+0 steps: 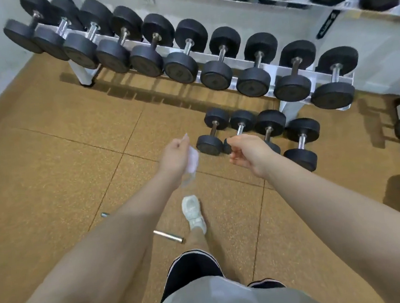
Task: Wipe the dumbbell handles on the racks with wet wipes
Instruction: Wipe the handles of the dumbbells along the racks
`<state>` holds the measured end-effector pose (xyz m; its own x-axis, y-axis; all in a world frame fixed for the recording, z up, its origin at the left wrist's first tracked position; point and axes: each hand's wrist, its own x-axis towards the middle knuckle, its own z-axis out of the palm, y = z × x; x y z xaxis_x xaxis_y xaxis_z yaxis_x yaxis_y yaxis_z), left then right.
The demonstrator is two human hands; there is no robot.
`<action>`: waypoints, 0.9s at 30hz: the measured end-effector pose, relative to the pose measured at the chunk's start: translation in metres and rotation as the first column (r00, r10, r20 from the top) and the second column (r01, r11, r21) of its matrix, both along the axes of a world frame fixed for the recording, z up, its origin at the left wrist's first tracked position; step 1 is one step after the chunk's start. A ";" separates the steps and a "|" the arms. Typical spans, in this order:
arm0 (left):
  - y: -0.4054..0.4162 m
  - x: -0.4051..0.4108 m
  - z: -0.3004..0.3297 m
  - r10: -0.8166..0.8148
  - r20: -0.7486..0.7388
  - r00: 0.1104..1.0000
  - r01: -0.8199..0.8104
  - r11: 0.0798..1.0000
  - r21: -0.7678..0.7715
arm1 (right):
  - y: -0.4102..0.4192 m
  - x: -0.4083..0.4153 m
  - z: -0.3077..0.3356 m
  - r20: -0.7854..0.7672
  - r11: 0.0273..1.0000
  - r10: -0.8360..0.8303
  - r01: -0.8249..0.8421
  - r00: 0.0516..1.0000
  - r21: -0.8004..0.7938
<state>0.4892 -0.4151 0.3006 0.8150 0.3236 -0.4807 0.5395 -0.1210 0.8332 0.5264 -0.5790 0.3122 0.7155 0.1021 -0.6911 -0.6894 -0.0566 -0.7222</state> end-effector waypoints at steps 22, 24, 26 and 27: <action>0.074 0.397 0.002 -0.086 0.001 0.996 0.082 0.945 -0.316 | 0.082 0.369 -0.017 -0.219 0.878 -0.107 0.196 0.970 0.437; 0.078 0.422 -0.001 -0.017 -0.042 0.999 0.003 0.951 -0.309 | 0.073 0.399 -0.014 -0.237 0.884 -0.107 0.201 0.966 0.422; 0.083 0.446 -0.006 0.005 -0.083 0.997 -0.029 0.959 -0.282 | 0.069 0.423 -0.016 -0.243 0.912 -0.116 0.201 0.963 0.359; 0.085 0.458 -0.010 0.015 -0.087 0.996 -0.039 0.959 -0.282 | 0.068 0.436 -0.019 -0.239 0.929 -0.143 0.213 0.960 0.302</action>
<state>0.9469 -0.3301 0.2901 0.7609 0.1861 -0.6216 0.6082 0.1291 0.7832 0.9620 -0.5107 0.2930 0.5852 0.2288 -0.7779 -0.8035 0.2924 -0.5185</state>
